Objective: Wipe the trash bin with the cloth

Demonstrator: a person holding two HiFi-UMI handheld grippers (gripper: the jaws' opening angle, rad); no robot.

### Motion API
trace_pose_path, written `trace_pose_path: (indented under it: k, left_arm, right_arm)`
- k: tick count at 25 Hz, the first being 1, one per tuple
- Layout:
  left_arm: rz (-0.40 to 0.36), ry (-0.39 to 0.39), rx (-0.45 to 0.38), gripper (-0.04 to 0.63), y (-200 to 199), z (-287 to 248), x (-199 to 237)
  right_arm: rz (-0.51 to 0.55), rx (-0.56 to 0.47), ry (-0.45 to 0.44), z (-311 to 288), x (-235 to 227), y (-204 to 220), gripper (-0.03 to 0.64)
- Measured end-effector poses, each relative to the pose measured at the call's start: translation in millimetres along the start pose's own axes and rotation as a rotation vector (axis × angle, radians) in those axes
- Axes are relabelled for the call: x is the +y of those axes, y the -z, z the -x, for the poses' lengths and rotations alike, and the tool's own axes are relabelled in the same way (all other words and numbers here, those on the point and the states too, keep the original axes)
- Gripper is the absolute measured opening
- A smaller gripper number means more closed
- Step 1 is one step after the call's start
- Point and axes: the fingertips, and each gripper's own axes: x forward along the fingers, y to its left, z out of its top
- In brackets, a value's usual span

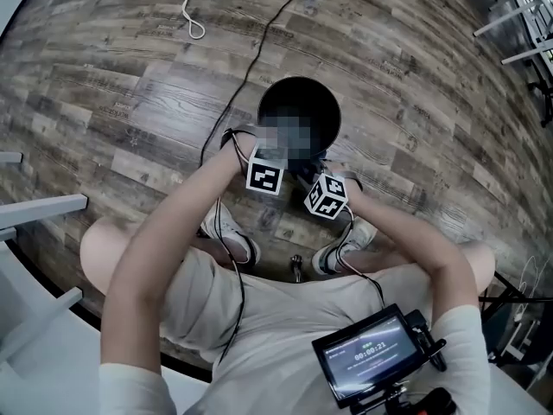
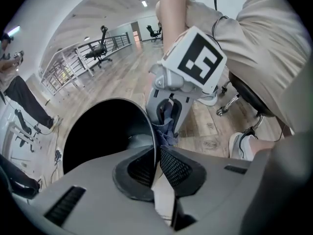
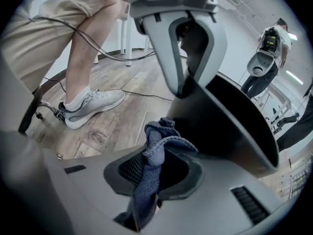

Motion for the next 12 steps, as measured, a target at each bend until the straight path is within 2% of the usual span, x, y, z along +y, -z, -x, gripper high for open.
trace_pose_path:
  k: [8,12]
  left_arm:
    - [0.021,-0.005,-0.006,0.041,-1.9,-1.0,2.8]
    - [0.060,-0.021,0.001,0.041,-6.0,-2.6,8.2]
  right_arm:
    - [0.054,0.044,-0.041,-63.7,16.8,33.3,0.077]
    - [0.062,0.065,-0.046,-89.9,19.8,51.2,0.077]
